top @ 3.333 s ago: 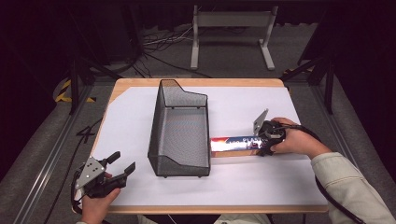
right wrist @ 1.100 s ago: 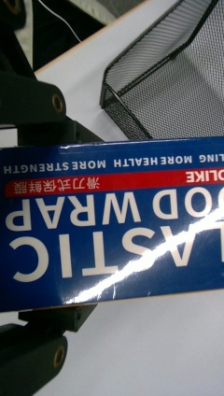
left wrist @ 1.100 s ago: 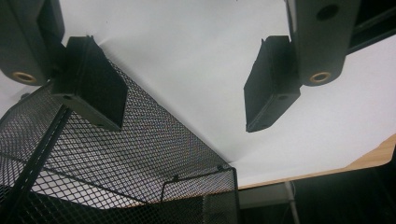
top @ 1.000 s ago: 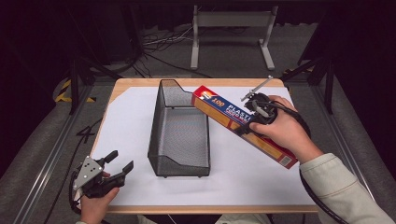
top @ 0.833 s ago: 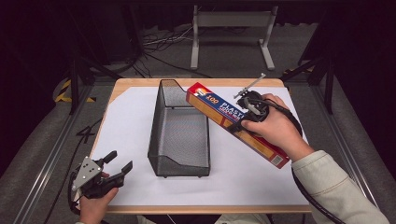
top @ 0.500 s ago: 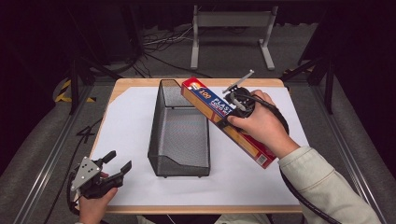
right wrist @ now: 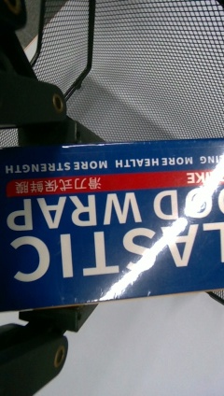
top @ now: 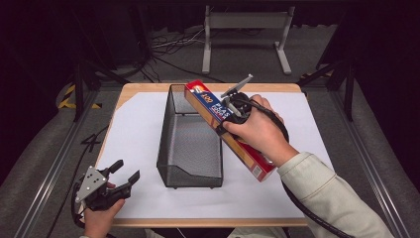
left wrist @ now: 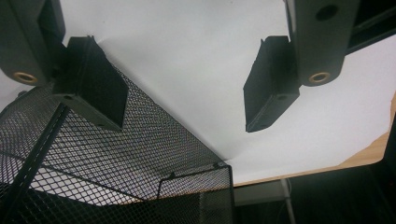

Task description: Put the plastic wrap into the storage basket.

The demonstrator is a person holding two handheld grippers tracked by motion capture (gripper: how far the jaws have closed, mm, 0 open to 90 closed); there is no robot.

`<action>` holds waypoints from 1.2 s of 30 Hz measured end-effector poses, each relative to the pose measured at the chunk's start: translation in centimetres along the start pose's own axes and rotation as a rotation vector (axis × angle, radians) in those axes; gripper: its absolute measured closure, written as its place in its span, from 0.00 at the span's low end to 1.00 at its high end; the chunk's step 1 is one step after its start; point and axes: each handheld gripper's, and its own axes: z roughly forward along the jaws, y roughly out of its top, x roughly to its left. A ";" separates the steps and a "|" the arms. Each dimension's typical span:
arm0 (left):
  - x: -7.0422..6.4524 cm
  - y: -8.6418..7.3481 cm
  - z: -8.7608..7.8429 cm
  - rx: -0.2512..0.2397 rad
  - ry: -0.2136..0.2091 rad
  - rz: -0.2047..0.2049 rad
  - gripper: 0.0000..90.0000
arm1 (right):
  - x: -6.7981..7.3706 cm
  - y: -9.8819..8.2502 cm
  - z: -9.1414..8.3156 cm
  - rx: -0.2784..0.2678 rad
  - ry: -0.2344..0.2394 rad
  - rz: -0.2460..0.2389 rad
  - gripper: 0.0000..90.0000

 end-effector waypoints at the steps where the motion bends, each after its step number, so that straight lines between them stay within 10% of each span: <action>1: 0.0 0.0 0.0 0.000 0.000 0.000 0.35 | 0.2 0.1 0.2 0.003 -0.001 0.007 0.44; 36: 0.2 0.0 -0.1 -0.010 0.004 -0.006 0.35 | 3.5 1.9 7.8 0.072 -0.070 0.136 0.43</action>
